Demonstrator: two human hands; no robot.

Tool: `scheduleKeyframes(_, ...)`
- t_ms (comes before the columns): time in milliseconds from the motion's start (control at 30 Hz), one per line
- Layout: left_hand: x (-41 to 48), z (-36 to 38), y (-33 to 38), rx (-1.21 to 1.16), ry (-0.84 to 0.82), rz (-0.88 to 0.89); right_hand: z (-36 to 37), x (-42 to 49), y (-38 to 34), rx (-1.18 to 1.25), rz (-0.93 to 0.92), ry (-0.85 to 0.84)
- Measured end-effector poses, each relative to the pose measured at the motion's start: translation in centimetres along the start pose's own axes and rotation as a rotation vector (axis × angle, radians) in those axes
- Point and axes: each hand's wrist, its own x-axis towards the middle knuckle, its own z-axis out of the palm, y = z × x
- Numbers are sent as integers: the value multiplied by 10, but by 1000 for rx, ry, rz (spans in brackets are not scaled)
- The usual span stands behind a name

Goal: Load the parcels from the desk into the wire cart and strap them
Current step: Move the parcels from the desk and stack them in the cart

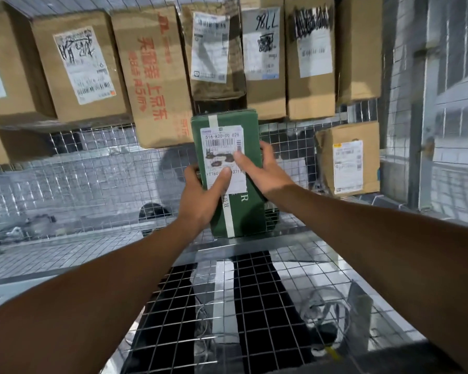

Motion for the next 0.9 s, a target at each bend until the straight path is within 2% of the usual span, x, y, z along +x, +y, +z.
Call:
scheduleKeyframes(100,-6,-2,-7,11,37,21,5,-2,8,-44,14,-36)
scheduleKeyframes(300,23,6,2,-87,-29,-67,2,26,2,46,35,-6)
scheduleKeyframes(467,70,26,17,-226,86,-171,0,66,-14,37,50,53)
scheduleKeyframes(567,76,32,17,-207,80,-201,-3,76,-14,-45,91,80)
scheduleKeyframes(733,62,9,18,-161,-6,-230,-19,50,-6,-110,111,-103)
scheduleKeyframes(900,4,-36,68,-1,-57,-147,-42,-26,-42,-234,105,-11)
